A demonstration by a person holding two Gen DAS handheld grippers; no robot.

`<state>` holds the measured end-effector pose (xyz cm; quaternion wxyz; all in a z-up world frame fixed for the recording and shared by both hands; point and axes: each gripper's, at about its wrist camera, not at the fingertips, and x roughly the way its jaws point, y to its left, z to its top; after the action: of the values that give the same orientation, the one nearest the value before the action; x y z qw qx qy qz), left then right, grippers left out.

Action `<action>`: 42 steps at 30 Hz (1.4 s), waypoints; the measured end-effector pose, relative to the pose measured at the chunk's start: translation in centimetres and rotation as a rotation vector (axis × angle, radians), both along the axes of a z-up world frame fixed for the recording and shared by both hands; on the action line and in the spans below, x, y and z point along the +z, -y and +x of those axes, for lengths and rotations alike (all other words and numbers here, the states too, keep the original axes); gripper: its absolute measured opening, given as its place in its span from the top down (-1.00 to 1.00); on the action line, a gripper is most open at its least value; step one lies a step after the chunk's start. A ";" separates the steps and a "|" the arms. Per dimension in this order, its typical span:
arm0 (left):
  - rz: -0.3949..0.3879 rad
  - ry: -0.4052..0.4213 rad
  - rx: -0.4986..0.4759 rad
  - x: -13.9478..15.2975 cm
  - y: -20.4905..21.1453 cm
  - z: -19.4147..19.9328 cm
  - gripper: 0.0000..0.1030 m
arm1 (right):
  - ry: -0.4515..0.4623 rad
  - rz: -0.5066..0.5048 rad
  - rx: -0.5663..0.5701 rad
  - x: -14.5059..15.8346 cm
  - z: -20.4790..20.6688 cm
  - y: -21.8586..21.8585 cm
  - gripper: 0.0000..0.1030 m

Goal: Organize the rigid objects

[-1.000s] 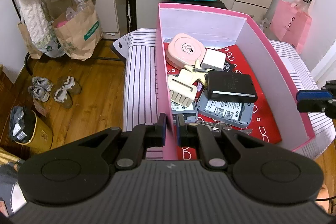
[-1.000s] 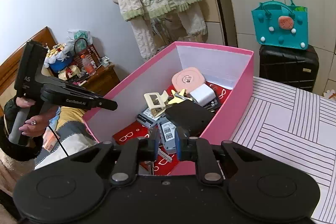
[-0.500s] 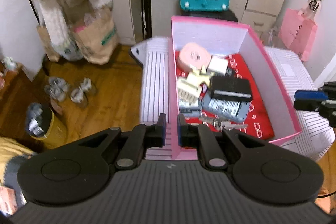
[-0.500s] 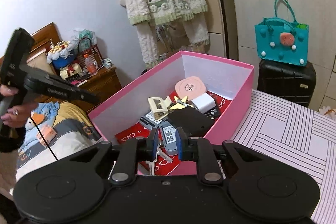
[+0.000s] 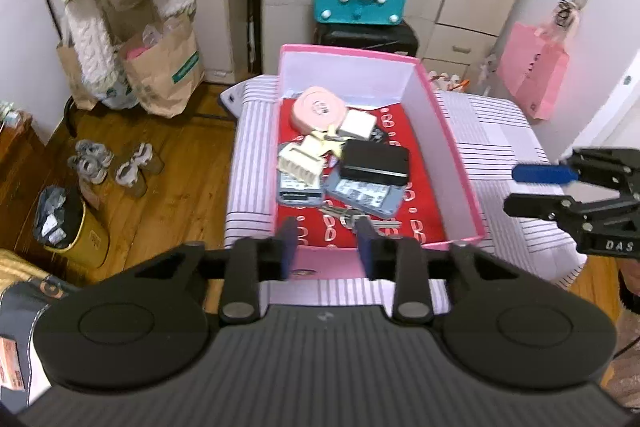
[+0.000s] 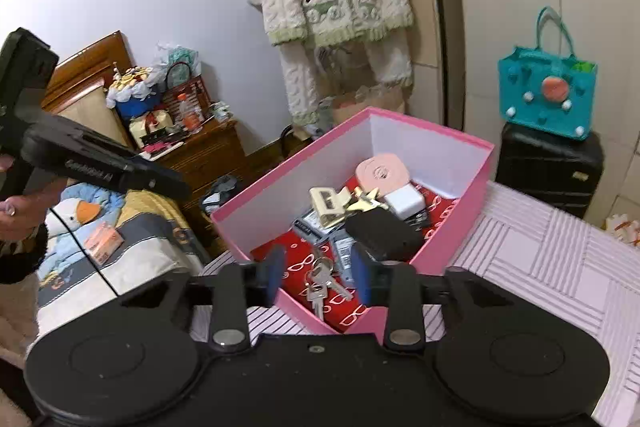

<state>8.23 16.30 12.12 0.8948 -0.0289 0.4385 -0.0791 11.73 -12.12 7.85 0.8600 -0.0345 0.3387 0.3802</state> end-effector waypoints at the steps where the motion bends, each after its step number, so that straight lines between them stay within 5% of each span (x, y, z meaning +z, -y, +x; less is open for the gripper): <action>1: 0.010 0.006 -0.015 0.1 0.5 -0.3 0.31 | 0.004 -0.006 -0.006 0.1 -0.3 0.1 0.01; 5: 0.066 -0.006 -0.050 -0.3 2.6 -0.8 0.20 | -0.034 -0.014 -0.015 0.5 -0.4 0.4 -0.18; 7: 0.062 -0.027 -0.061 -0.6 3.4 -0.7 0.20 | -0.051 -0.016 -0.042 0.7 -0.3 0.5 -0.43; 9: 0.059 -0.026 -0.066 -0.7 3.9 -0.9 0.10 | -0.080 -0.030 -0.123 0.7 -0.1 0.9 -0.96; 10: 0.065 -0.022 -0.065 -0.8 4.3 -0.9 0.03 | -0.089 -0.044 -0.176 0.7 -0.1 1.1 -1.00; 15: 0.119 0.015 -0.046 -1.6 5.8 -1.2 -0.66 | -0.124 -0.024 -0.301 -0.1 -0.4 3.9 -1.00; 17: 0.135 0.010 -0.033 -2.0 6.2 -0.9 -0.78 | -0.136 0.020 -0.317 0.1 -0.7 5.4 -1.00; 25: 0.146 0.046 0.036 -3.1 7.9 -1.5 -0.86 | 0.094 -0.151 -0.377 0.0 -5.1 5.7 -1.00; 33: 0.180 0.103 0.209 -4.3 8.4 -3.5 -0.93 | 0.047 -0.064 -0.489 -1.3 -8.2 8.0 -1.00; 42: 0.169 0.066 0.136 -4.5 10.0 -4.7 -0.93 | 0.047 -0.091 -0.559 -1.8 -10.1 8.2 -1.00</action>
<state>3.52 6.35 7.61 0.9112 0.0198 0.4110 0.0181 1.65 -20.35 6.04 0.9366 0.0128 0.3316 0.1121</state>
